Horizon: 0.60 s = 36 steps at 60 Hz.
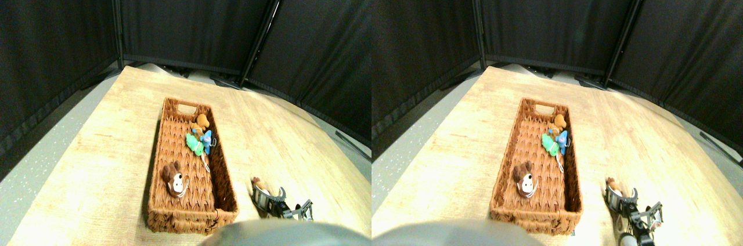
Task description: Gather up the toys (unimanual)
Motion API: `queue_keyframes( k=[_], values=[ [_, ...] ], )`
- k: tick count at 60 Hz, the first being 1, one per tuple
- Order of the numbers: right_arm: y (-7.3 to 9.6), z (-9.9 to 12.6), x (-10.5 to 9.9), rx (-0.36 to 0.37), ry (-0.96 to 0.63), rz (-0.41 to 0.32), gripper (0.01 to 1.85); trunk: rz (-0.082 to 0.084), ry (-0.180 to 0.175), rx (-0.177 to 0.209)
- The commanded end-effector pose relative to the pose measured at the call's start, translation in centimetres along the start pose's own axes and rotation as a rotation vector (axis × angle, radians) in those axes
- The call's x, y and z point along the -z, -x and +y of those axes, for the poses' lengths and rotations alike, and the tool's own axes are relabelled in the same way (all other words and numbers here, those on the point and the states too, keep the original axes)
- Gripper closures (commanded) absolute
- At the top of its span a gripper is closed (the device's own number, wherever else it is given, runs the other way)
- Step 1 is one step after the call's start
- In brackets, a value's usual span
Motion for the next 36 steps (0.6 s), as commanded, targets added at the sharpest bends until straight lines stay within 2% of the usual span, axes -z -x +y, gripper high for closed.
queue_keyframes(
  k=[1, 2, 4, 6, 9, 21, 24, 36],
  values=[
    [-0.6, -0.8, -0.4, 0.007, 0.05, -0.085, 1.59, 0.021, 0.018, -0.014],
    [-0.7, -0.8, -0.4, 0.005, 0.064, -0.095, 1.71, 0.021, 0.018, -0.014],
    [-0.8, -0.7, -0.4, 0.004, 0.088, -0.109, 1.8, 0.021, 0.018, -0.014],
    [-0.8, -0.4, -0.3, 0.021, 0.141, -0.149, 1.8, 0.02, 0.02, -0.016],
    [-0.7, 0.0, -0.2, 0.008, 0.152, -0.153, 1.8, 0.019, 0.02, -0.017],
    [-0.7, 2.0, 0.5, -0.07, 0.218, -0.11, 1.8, 0.017, 0.025, -0.017],
    [-0.8, 2.4, 0.6, -0.083, 0.189, -0.094, 1.8, 0.014, 0.025, -0.017],
    [-1.3, 5.0, 1.6, -0.152, 0.265, -0.033, 1.8, 0.001, 0.043, -0.027]
  ],
)
